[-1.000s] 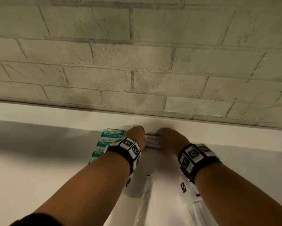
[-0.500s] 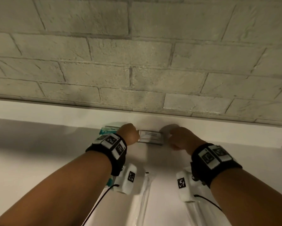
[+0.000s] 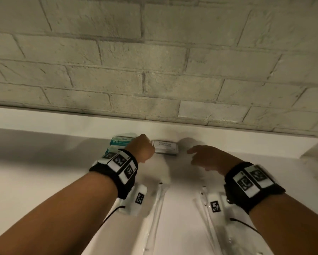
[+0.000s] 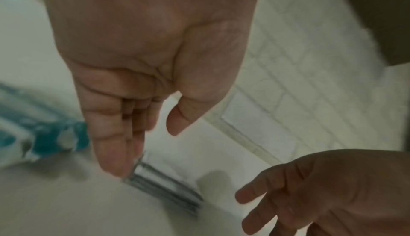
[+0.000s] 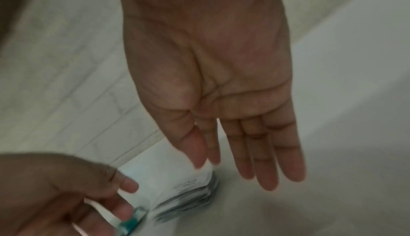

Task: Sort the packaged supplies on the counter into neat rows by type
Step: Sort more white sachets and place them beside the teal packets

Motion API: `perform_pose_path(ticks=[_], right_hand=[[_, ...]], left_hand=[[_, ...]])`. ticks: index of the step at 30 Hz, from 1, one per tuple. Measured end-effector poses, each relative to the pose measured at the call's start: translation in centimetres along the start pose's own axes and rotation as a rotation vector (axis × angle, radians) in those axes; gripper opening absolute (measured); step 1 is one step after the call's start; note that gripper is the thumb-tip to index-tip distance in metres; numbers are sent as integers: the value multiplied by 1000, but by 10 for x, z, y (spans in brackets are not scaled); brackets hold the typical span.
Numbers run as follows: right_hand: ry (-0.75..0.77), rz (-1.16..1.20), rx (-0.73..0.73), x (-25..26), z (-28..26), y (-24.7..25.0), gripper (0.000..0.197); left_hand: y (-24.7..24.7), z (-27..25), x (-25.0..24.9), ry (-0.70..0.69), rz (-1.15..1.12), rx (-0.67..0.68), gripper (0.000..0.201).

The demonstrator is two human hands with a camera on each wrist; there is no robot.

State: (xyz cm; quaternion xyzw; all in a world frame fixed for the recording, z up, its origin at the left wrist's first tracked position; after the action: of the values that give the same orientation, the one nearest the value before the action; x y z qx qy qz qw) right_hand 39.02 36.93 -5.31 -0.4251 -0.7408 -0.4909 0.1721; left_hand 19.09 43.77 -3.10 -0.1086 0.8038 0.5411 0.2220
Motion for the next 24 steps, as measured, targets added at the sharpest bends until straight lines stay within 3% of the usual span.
perform_pose_path(ticks=[3,6,9,13,16,19,21,24], right_hand=[[57,-445,66,-13,-52,-7,62],[85,-674,147,-37,-100,-32,70],[179,-615,166,-49,-134,-62,75],[308,-363,214,-58,-182,-84,72],[248,-181,195,-77,-211,-67,63],[261,-357,34,-88,-237,-40,38],[253,-468,89,-103,-253,-47,33],[168,-529,199,-136,-269,-59,37]], left_hand=[[-30,-46,-7,-141,279,190,29],[-74,-96,2,-253,627,305,47],[-98,-126,2,-343,578,251,51],[-120,-165,-2,-402,554,276,56],[-117,-190,-8,-414,559,249,53],[-108,-218,-31,-508,516,131,35],[-119,-237,-42,-583,512,154,27],[-143,-257,-46,-624,557,243,33]])
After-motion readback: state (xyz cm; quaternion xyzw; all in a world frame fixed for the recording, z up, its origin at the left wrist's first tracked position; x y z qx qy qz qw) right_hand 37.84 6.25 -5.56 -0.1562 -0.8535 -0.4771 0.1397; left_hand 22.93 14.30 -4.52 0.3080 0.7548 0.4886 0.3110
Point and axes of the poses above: each hand's wrist, its own z-axis towards the middle knuckle, its own y-axis out of the back of the hand, x = y × z, the point moved 10 cm from there along z, towards the middle knuckle, and after that the axes turned 8 degrees about z, right-handed, at the moved point
